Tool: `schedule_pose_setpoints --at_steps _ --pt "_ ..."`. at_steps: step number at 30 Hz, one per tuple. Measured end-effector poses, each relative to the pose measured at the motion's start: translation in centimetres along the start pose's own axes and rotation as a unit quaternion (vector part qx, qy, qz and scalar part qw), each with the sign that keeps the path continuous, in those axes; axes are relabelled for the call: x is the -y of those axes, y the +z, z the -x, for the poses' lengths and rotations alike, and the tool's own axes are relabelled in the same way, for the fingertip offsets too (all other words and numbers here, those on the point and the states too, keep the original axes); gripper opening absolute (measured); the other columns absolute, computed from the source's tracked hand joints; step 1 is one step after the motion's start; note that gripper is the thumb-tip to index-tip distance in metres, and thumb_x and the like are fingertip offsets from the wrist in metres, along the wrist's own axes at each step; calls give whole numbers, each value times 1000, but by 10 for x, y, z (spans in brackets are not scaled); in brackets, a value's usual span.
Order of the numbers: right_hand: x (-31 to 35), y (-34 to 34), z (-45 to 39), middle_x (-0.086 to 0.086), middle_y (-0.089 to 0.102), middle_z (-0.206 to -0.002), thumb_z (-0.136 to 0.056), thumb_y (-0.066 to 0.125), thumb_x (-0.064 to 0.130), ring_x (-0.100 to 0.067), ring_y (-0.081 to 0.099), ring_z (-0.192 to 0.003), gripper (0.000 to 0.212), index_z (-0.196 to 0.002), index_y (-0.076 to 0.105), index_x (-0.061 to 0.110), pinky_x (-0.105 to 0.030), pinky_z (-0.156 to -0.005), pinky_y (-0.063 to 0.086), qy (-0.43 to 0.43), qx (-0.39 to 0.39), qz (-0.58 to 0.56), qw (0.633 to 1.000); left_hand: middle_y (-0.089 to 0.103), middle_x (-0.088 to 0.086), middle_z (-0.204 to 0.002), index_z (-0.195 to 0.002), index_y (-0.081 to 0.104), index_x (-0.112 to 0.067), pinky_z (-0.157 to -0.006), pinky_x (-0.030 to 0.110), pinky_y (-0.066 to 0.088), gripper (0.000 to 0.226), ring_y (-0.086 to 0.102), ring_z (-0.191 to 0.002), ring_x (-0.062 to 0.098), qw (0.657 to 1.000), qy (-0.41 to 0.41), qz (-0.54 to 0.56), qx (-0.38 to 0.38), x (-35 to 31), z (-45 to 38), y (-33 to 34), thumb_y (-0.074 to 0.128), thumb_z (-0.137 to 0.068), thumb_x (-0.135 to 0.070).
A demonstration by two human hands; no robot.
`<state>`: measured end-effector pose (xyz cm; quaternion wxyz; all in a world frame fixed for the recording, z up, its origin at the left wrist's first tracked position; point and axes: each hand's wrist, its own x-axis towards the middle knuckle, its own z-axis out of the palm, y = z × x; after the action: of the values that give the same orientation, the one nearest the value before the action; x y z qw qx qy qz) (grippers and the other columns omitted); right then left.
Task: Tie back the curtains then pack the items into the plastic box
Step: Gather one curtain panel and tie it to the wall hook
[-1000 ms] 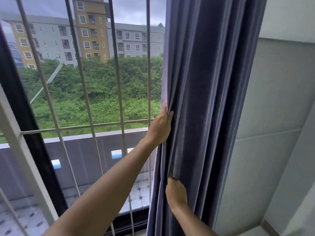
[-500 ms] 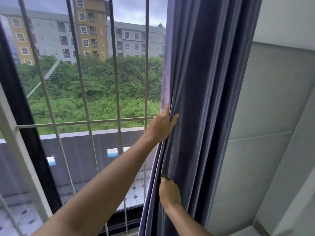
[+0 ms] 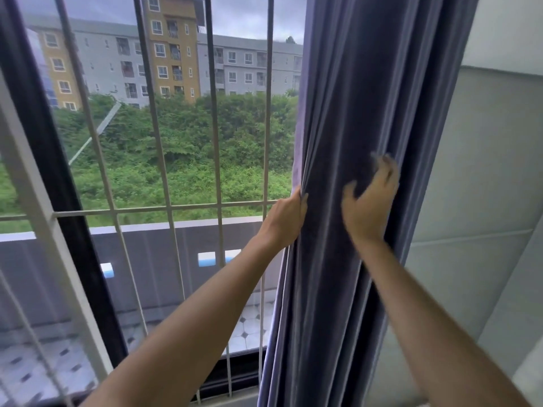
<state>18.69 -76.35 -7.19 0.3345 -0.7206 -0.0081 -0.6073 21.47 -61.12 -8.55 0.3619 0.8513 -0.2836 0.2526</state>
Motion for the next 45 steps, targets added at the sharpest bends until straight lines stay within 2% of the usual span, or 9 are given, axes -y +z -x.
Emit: schedule_pose_setpoints --at_steps 9,12,16,19,22,29,37,43,45 --pt "-31 1 -53 -14 39 -143 -88 68 21 -24 45 -124 78 -149 21 17 -23 -92 34 183 118 0 976 63 16 -72 -102 49 -7 -55 39 43 25 56 -58 34 1000 0 22 -9 5 0 1 31 -102 -24" --pt "-43 0 -37 -18 57 -128 -89 66 16 -28 59 -107 56 -138 41 5 -22 -78 41 276 234 25 932 57 15 -65 -92 46 -10 -52 37 36 21 48 -51 33 1000 -3 26 -13 7 -1 0 32 -103 -22" --pt "-56 5 31 -27 62 -118 -96 54 15 -39 60 -105 32 -116 56 -10 -33 -81 47 248 379 143 880 54 6 -63 -99 49 -8 -53 31 32 23 47 -49 25 999 4 46 -15 9 -1 4 31 -103 -22" --pt "-66 10 93 -29 62 -113 -101 39 20 -42 60 -104 32 -113 56 -5 -41 -84 48 231 432 197 849 64 11 -110 -125 48 -4 -78 31 47 34 62 -98 29 997 10 78 -6 11 -5 10 30 -103 -22" --pt "-68 12 146 -16 65 -115 -99 33 9 -33 63 -103 34 -128 49 2 -38 -83 52 151 497 267 812 25 4 -156 -149 24 -11 -114 23 21 48 24 -142 15 995 -18 100 2 13 -9 15 26 -104 -25" --pt "-48 19 182 -15 68 -111 -95 27 2 -32 66 -100 48 -142 34 9 -39 -80 52 106 488 253 829 36 8 -150 -147 29 -8 -115 41 27 49 30 -140 19 986 -73 149 -9 12 -14 27 26 -103 -29" --pt "-27 17 190 -15 67 -110 -93 26 -4 -33 65 -99 59 -149 19 12 -43 -81 53 117 491 229 832 33 4 -152 -148 26 -11 -117 39 24 55 26 -142 16 986 -74 152 -7 6 -11 30 24 -101 -40" --pt "-15 21 190 -15 66 -107 -94 28 -2 -33 63 -98 38 -125 50 4 -40 -81 50 115 509 234 820 28 9 -154 -151 8 -15 -114 44 28 78 26 -142 24 993 -44 102 41 8 -6 38 32 -92 -60" --pt "-13 23 192 -14 66 -107 -94 28 -1 -32 63 -98 36 -121 52 4 -39 -81 50 113 510 232 821 35 18 -149 -151 10 -9 -109 48 34 70 33 -137 33 996 -31 64 46 10 -6 39 35 -97 -47"
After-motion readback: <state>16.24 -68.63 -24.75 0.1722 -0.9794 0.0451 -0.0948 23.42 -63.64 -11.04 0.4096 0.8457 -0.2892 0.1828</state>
